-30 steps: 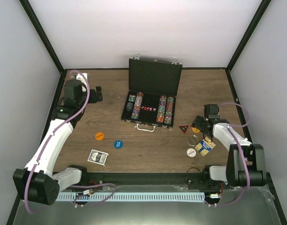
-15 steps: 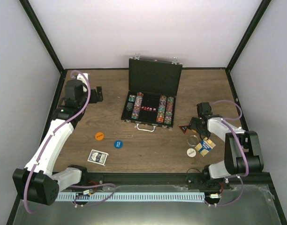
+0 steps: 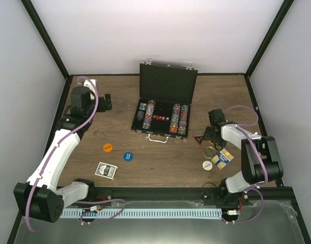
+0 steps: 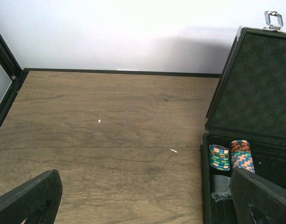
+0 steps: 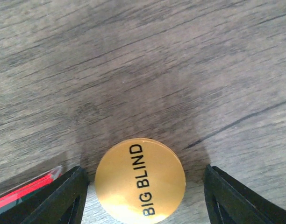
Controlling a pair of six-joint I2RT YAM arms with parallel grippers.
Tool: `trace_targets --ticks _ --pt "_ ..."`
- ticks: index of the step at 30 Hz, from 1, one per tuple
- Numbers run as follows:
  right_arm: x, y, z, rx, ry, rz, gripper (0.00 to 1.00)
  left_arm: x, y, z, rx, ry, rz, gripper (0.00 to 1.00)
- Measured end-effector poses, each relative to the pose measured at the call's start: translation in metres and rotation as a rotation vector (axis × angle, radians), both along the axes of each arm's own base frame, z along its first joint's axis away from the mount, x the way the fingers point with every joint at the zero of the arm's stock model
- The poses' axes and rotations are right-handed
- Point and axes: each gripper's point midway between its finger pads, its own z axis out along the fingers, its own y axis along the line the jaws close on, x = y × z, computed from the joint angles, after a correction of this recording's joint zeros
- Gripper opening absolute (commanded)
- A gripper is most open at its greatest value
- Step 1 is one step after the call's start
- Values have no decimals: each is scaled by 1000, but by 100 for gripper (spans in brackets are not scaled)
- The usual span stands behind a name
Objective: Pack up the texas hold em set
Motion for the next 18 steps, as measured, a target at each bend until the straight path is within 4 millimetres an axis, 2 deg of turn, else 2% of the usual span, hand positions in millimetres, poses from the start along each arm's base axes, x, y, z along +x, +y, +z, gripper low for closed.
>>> trace_targets --ticks 18 --pt "10 7 0 -3 -12 16 56 0 0 0 0 1 0 100"
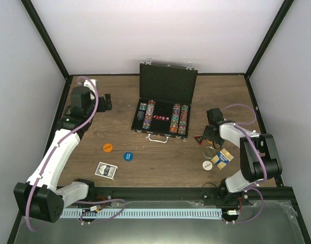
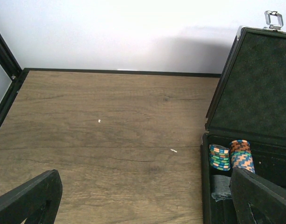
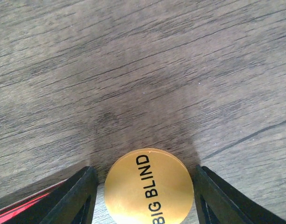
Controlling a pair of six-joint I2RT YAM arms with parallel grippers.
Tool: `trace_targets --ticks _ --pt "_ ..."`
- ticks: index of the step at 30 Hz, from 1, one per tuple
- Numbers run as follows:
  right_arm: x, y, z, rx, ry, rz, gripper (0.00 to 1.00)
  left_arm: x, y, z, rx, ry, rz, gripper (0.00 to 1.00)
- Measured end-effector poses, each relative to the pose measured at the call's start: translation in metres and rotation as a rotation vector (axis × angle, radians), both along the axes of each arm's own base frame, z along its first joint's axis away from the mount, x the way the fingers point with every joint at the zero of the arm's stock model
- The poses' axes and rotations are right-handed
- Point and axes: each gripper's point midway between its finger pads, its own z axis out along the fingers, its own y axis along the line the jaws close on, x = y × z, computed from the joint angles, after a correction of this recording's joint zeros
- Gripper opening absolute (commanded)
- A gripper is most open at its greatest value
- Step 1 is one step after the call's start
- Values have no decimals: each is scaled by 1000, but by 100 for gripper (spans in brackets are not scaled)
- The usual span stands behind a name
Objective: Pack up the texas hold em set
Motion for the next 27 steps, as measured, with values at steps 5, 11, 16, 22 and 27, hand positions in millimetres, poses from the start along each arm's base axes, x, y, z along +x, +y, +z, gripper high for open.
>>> trace_targets --ticks 5,11,16,22,27 --pt "0 0 0 0 -3 0 53 0 0 -1 0 2 -1 100" --pt "0 0 0 1 -7 5 52 1 1 -2 3 6 5 100" --pt "-1 1 0 3 -10 12 50 5 1 -11 13 29 13 100" --pt "-3 3 1 15 -7 16 50 7 2 -13 17 34 19 100" --pt "-8 5 4 28 4 22 51 8 4 -13 19 30 31 100"
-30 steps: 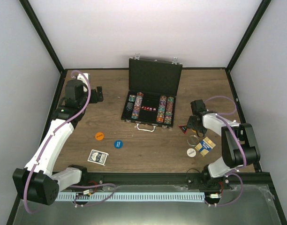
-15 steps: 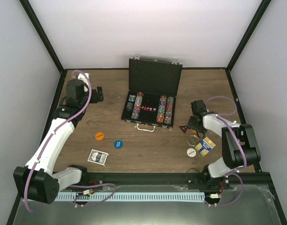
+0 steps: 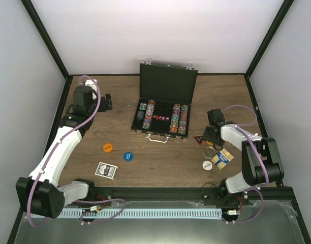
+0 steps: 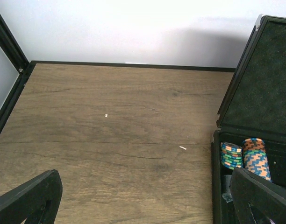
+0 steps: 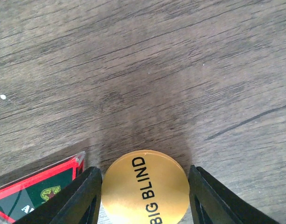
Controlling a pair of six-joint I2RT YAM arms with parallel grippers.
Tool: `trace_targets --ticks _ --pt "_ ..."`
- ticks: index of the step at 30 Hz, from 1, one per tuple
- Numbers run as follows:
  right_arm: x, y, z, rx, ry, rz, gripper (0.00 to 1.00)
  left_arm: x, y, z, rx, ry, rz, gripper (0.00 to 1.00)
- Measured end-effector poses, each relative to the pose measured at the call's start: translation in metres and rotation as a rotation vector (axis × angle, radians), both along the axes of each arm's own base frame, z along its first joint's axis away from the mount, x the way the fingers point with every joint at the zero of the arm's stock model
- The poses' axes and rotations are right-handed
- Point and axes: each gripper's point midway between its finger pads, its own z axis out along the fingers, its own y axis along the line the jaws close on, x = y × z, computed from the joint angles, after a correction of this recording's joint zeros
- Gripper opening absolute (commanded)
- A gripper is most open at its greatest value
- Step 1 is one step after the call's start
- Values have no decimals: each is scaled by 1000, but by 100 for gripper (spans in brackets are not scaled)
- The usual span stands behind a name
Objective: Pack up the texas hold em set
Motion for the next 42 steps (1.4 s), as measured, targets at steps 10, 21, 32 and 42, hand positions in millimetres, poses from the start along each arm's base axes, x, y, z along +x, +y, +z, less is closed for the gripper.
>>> trace_targets --ticks 10,21,32,42 --pt "-6 2 7 10 7 16 51 -1 1 -3 2 2 7 100" --pt "6 33 34 111 -65 100 50 -3 2 2 -1 -12 8 100" --pt "46 153 91 242 -212 367 50 -3 2 2 -1 -14 7 100" --pt "74 241 53 217 -155 515 50 -3 2 2 -1 -16 7 100"
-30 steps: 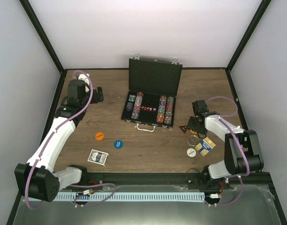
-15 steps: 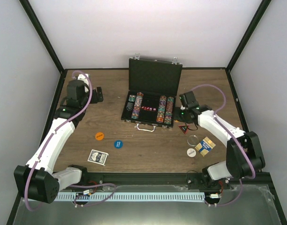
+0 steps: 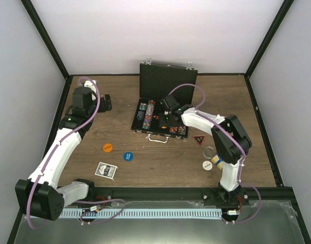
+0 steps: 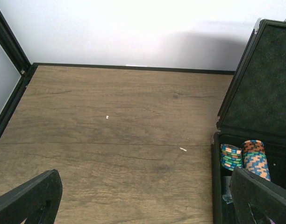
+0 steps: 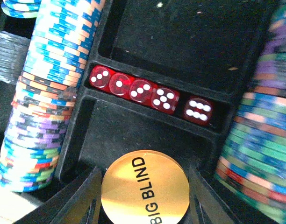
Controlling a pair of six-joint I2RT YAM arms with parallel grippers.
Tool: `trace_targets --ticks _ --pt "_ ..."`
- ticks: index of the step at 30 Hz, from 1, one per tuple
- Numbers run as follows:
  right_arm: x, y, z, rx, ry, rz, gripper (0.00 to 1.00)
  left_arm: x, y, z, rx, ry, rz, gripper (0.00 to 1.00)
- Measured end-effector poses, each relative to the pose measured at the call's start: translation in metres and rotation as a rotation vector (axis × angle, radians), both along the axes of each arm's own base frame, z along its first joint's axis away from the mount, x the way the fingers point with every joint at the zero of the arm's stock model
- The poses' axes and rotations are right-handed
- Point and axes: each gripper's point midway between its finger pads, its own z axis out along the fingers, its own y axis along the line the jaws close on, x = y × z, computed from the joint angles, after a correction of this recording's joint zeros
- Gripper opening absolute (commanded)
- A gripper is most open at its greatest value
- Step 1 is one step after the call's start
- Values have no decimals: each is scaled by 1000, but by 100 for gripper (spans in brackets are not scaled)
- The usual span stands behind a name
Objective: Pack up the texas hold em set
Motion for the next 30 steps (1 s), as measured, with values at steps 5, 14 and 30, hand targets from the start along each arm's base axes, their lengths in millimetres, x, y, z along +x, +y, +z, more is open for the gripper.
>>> trace_targets --ticks 5,14,30 --pt "7 14 -20 -29 19 17 50 0 0 0 0 0 0 100" --pt "16 15 -32 -76 9 4 50 0 0 0 1 0 -1 100" --pt "22 19 -31 -93 -12 16 61 0 0 0 2 0 -1 100"
